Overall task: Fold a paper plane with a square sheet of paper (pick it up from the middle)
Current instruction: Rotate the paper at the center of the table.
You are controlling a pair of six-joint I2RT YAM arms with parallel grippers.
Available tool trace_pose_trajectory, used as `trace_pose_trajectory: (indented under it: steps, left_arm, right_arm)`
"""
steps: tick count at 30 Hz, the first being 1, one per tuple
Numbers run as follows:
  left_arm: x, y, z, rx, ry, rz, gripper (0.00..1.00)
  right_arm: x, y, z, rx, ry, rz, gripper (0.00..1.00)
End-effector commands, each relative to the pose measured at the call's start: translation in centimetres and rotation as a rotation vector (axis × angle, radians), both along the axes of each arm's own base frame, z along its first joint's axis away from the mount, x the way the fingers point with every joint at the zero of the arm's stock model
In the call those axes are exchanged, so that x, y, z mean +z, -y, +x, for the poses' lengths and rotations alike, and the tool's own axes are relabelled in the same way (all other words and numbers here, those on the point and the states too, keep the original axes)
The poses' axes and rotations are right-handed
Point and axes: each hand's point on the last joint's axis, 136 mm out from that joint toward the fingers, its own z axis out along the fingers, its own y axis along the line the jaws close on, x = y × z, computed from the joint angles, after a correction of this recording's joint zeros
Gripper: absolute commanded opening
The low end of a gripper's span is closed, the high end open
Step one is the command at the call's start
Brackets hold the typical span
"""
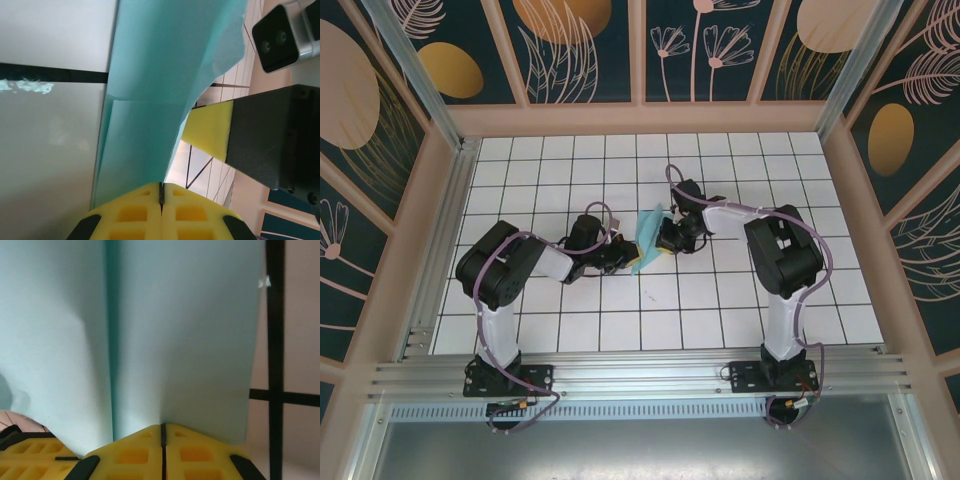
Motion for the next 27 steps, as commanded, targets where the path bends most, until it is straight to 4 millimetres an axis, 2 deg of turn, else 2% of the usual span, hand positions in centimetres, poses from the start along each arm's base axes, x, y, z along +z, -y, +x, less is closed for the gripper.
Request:
trace_pose_trajectory:
  steps: [1,14,27]
  left_arm:
    - [1.6,-0.1,0.5,-0.013,0.041,-0.023,0.00]
    - [-0.8,-1.5,0.9,-0.037,0.034,0.120,0.00]
    - [-0.3,-1.3,2.0,-0.091,0.093,0.191,0.00]
  right_arm:
    - [-2.9,1.7,-2.1,0.033,-0.091,-0.108,0.10]
    - [-3.7,2.5,-2.7,0.044,-0.110,-0.148,0.10]
    - [-4.0,2.9,-2.8,0.045,-0.113,-0.167,0.08]
